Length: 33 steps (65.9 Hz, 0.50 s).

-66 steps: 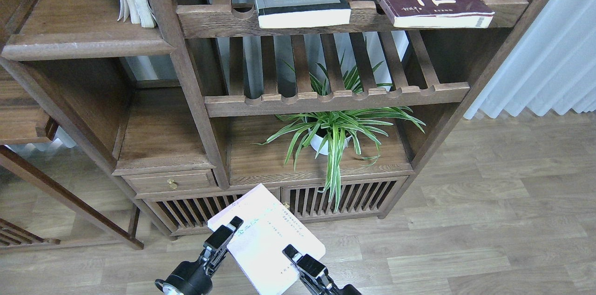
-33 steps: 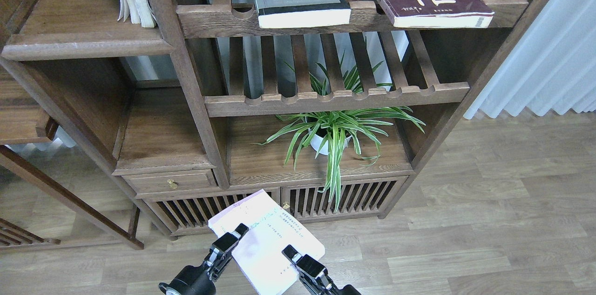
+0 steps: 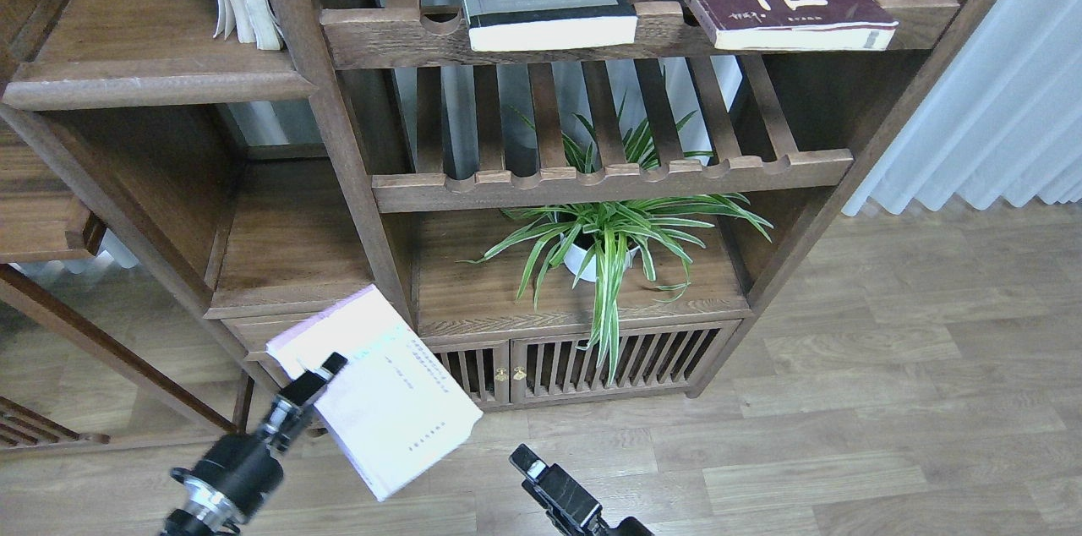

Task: Organize books on shelf
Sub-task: 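Carry the white book with the left gripper onto the shelf beside the robot's left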

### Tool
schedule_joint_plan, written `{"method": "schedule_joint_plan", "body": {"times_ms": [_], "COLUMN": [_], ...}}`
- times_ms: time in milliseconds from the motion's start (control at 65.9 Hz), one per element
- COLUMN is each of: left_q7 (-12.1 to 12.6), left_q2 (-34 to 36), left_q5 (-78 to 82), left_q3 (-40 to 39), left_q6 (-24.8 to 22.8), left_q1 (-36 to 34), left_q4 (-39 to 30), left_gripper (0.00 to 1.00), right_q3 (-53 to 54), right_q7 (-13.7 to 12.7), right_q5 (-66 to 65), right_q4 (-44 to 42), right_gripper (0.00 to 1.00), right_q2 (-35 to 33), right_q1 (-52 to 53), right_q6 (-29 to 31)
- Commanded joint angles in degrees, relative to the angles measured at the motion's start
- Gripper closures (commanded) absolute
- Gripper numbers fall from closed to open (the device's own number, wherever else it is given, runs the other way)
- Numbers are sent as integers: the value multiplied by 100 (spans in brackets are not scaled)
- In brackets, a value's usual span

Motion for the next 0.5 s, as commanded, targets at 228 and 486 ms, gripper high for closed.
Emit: {"method": "schedule_joint_plan", "body": {"times_ms": [228,486], "left_q7": [-42,-33], "left_q2": [1148,2019], "left_q5": [-111,-507], "left_q3": [-773,-878], "left_q6": [2,2], "left_q1": [-1206,-2235], "left_q4": [-20,6], "left_gripper": [94,93], "right_q3": [-33,-33], "right_q7": [-2,-2], "right_q5": [-9,-9], "right_q4": [-138,-208], "right_gripper": [0,0], "right_q2": [0,0], "right_q1": [18,36], "right_q6": [-1,-1]}}
